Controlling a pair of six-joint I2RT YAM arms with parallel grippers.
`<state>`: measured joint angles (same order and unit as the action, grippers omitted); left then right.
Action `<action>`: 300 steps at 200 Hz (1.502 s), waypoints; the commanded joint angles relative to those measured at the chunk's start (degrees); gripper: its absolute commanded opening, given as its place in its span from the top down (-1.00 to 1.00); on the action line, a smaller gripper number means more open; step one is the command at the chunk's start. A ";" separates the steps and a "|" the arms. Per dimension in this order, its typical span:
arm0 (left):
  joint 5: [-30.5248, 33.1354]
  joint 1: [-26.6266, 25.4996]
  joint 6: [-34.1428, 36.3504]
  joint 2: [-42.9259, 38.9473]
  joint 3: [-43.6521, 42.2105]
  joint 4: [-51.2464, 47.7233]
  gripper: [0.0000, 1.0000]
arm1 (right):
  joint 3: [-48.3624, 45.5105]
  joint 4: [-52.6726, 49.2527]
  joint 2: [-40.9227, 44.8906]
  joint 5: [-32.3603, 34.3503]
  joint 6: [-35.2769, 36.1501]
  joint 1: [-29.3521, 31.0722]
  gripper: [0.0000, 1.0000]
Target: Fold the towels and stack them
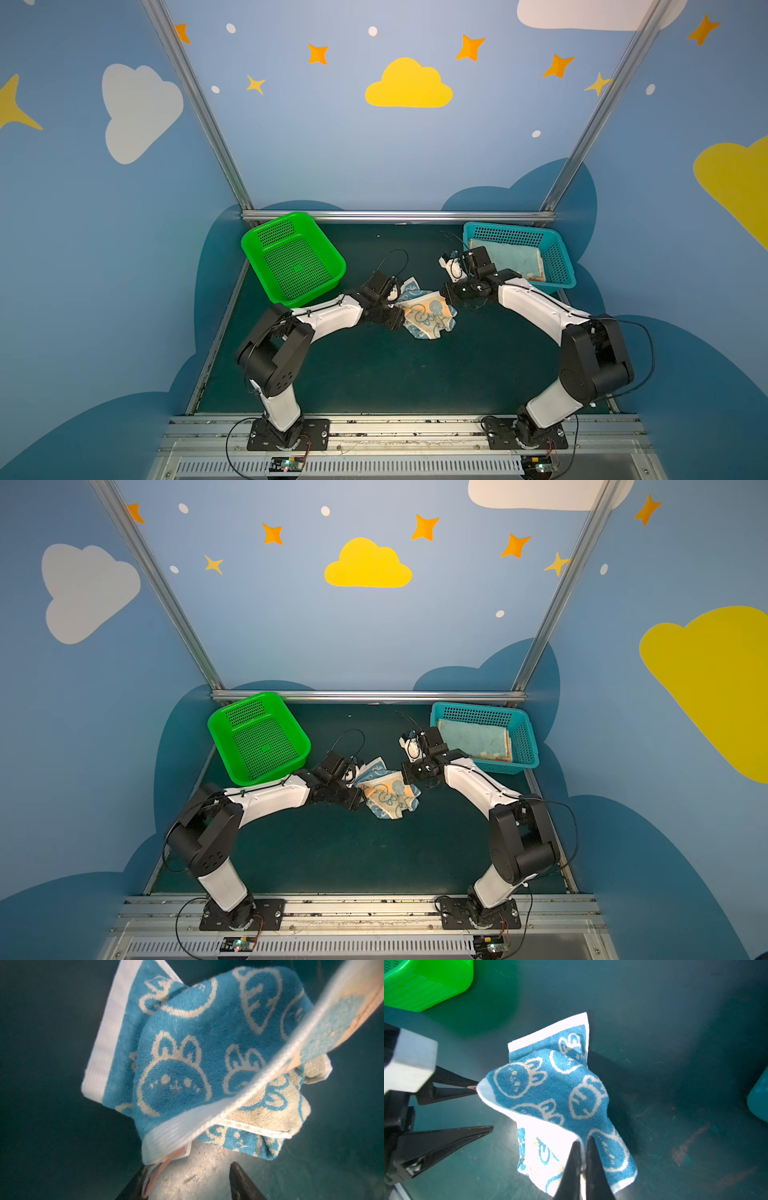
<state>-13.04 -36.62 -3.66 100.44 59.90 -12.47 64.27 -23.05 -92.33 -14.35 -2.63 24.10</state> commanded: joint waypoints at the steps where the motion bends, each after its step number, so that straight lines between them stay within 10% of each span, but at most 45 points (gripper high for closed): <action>1: -0.92 0.41 -0.53 2.30 1.71 1.15 -0.21 | -0.62 -1.03 0.14 0.68 -0.62 -0.61 1.00; 156: 0.51 0.76 -15.90 0.48 -8.87 25.09 -0.04 | -0.57 -0.69 -0.24 2.05 -1.47 -5.46 1.00; 232: -2.33 0.60 -17.75 1.94 -8.77 27.54 0.44 | -0.72 -0.52 0.29 1.71 -1.71 -5.82 1.00; 300: -1.39 -0.13 -17.83 2.77 -9.91 27.61 0.45 | -1.04 -0.48 1.41 1.87 -1.81 -6.04 1.00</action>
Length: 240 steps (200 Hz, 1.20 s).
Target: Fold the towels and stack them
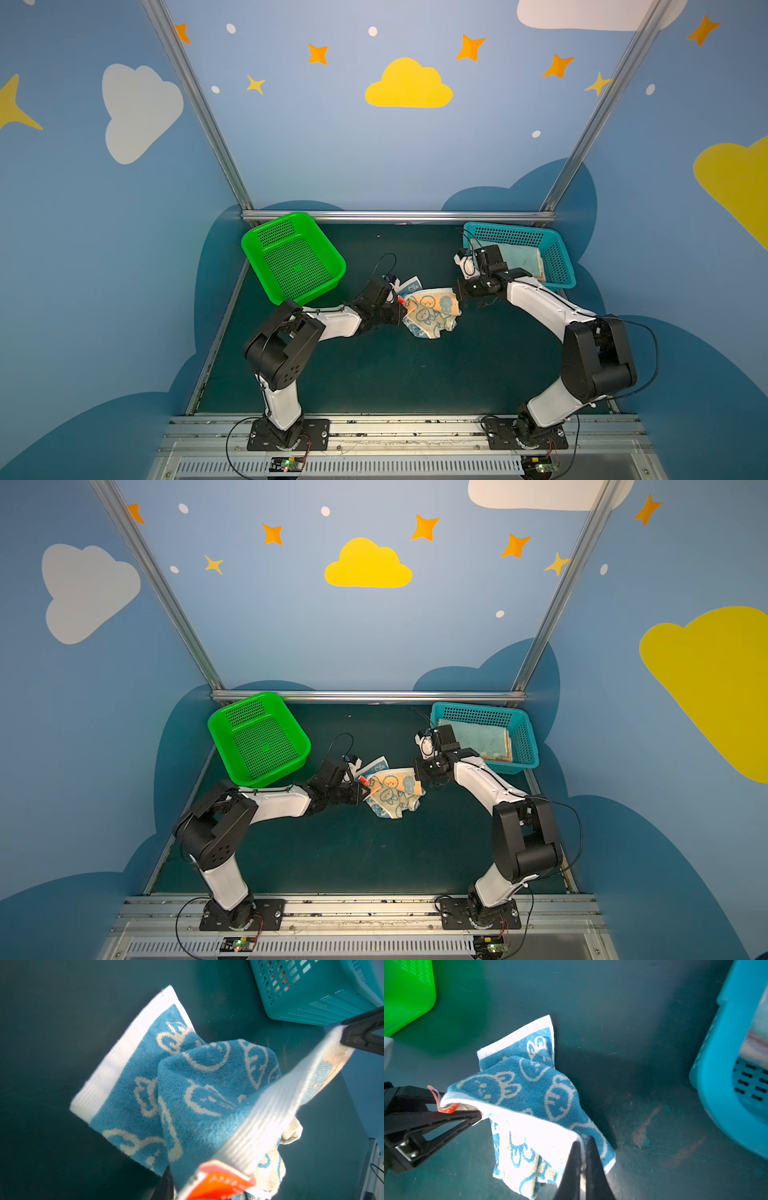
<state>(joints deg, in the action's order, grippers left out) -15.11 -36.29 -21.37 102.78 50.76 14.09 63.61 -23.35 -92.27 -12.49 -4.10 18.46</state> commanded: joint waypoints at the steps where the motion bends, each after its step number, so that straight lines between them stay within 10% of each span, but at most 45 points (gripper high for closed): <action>1: 0.69 -0.45 -0.10 0.42 -0.85 1.13 0.45 | -0.40 -0.19 1.37 0.01 -0.36 -0.38 1.00; 100: 4.70 -2.90 -0.80 1.91 -1.92 2.12 0.23 | -0.99 -0.21 3.05 0.36 -0.56 -0.53 1.00; 193: 4.99 -2.91 -0.70 2.95 -0.79 2.55 0.92 | -1.43 0.13 4.27 0.15 -0.82 -0.62 1.00; 240: 11.33 -2.95 2.35 -2.10 4.43 -9.63 0.93 | -1.38 0.82 6.55 0.44 -1.07 -0.65 1.00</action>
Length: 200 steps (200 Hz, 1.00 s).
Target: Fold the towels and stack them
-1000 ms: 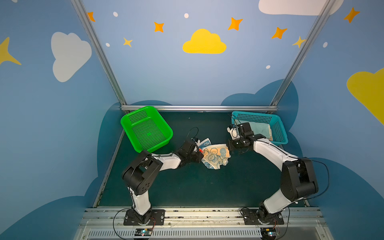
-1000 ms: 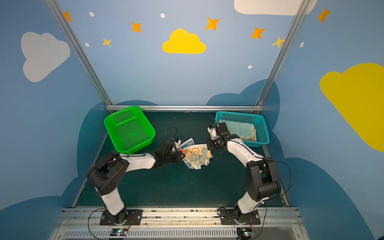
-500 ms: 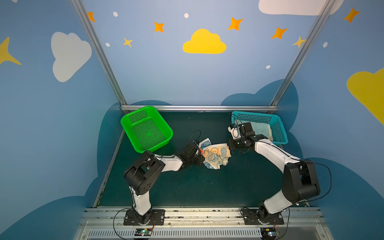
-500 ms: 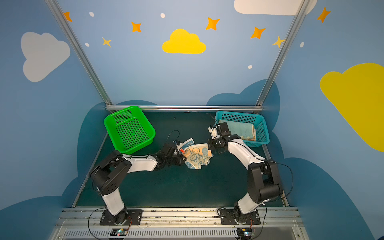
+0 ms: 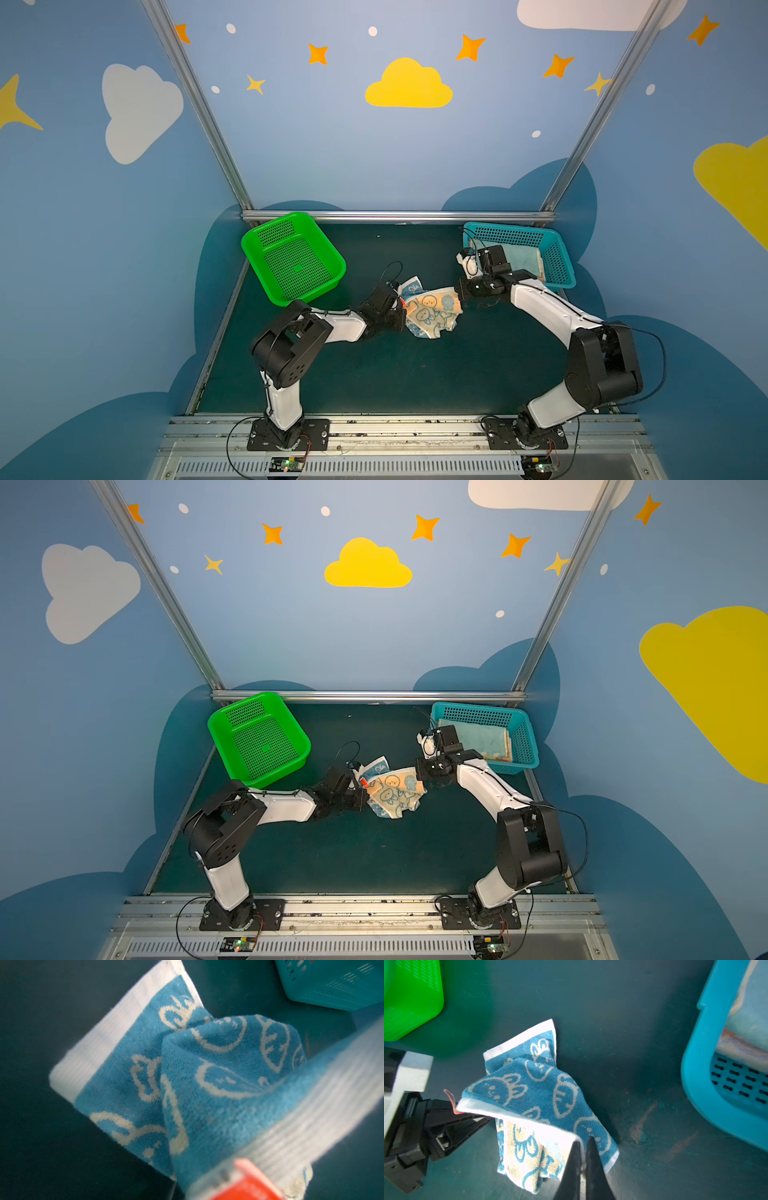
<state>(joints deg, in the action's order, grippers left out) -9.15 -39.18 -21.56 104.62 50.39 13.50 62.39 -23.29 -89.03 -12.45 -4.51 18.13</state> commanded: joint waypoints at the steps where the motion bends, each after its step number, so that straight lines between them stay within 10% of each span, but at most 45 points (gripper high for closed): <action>1: 5.67 -0.04 2.74 -4.14 5.16 -9.64 0.93 | -0.12 0.73 3.42 0.40 -0.66 -0.35 1.00; 81: 22.02 1.57 16.41 -10.50 32.47 -43.56 0.93 | 5.14 2.55 12.42 -1.65 4.73 -0.99 1.00; 125: 23.07 1.56 21.97 -13.73 40.21 -48.70 0.93 | -1.17 19.03 22.75 1.14 4.32 -1.05 1.00; 200: 14.33 1.83 33.87 -20.33 49.52 -53.81 0.93 | 8.61 14.31 27.63 0.35 7.93 -1.26 1.00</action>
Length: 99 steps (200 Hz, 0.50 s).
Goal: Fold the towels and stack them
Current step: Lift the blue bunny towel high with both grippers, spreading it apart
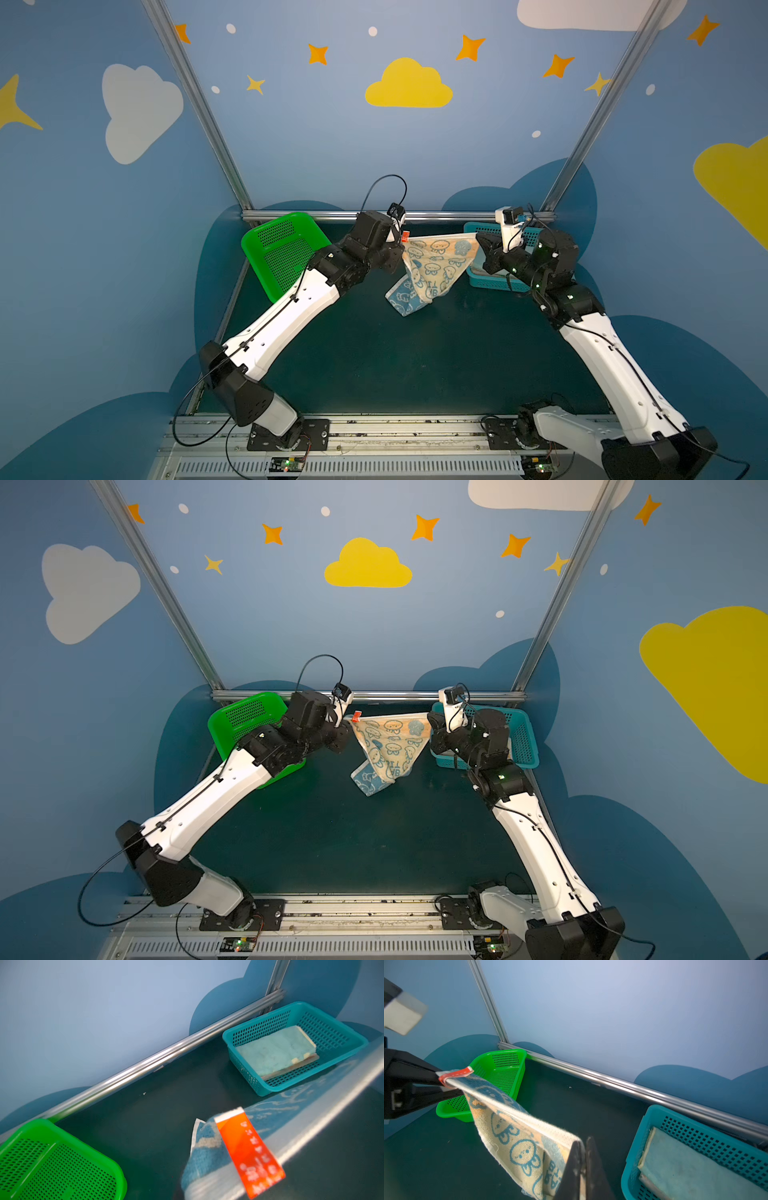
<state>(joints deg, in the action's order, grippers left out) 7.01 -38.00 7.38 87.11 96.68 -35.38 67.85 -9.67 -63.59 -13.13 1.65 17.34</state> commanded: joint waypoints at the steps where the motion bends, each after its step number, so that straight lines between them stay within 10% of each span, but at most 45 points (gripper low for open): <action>1: -1.95 0.64 5.02 -2.87 3.33 -5.08 0.93 | 3.24 0.70 2.26 0.97 1.77 -0.47 1.00; 99: -9.67 0.90 12.30 -8.54 6.28 -13.36 0.93 | 7.40 -1.48 7.13 2.02 6.17 -0.55 1.00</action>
<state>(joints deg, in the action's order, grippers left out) -3.70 -38.09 17.45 78.70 101.86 -43.09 74.15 -10.96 -56.47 -16.40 6.35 17.74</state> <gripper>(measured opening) 0.049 0.047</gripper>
